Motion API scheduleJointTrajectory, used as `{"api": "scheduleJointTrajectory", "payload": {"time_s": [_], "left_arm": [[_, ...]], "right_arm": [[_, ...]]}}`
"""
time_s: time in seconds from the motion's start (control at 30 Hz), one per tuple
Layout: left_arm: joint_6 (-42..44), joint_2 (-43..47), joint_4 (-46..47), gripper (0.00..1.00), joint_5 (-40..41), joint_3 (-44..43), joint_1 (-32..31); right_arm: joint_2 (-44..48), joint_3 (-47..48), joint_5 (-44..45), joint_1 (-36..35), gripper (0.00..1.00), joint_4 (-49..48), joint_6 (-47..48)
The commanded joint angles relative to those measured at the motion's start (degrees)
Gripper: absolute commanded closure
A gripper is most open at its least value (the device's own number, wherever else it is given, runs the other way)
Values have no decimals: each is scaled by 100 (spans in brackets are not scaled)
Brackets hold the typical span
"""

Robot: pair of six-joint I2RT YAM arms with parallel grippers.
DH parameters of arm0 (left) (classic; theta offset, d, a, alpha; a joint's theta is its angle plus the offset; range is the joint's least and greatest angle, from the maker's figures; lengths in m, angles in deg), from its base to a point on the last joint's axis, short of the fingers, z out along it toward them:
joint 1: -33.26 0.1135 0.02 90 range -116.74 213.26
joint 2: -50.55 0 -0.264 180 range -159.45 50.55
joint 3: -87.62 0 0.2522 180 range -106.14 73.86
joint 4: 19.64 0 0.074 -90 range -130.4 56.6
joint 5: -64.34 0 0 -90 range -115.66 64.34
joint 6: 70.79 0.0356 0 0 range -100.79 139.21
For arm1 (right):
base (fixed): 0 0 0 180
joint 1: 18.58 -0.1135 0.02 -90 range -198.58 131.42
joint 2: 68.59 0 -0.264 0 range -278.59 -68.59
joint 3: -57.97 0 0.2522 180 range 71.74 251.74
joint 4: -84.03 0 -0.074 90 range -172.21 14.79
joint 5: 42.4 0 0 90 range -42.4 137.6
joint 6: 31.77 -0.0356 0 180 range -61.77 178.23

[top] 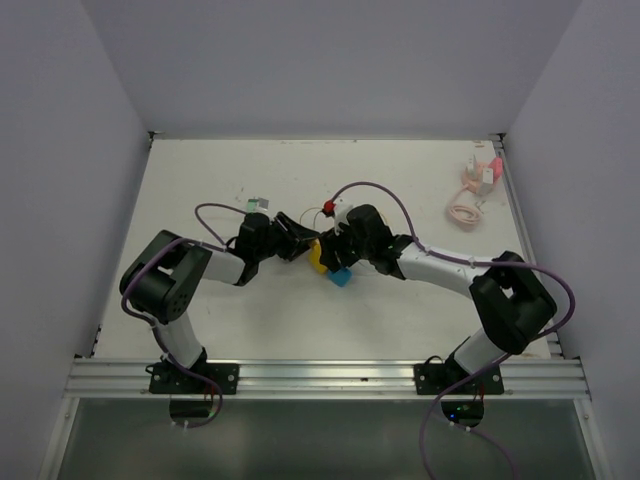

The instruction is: Pull the plug off the socket

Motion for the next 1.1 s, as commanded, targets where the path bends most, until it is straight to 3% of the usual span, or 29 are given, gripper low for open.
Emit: {"api": "scheduleJointTrajectory", "payload": {"time_s": [0.0,0.93,1.07], "left_arm": [[-223,-59,953,100,1393,-396,385],[277,-569,1551,100,1078,-501,886],[707,-499,966,100,857,-729,965]], "right_arm": [[239,-286,-345,-80,100,1295,105],[441,-418,-407,-80,100,1435,61],[529,-383,-346,-80,100,1462,35]]}}
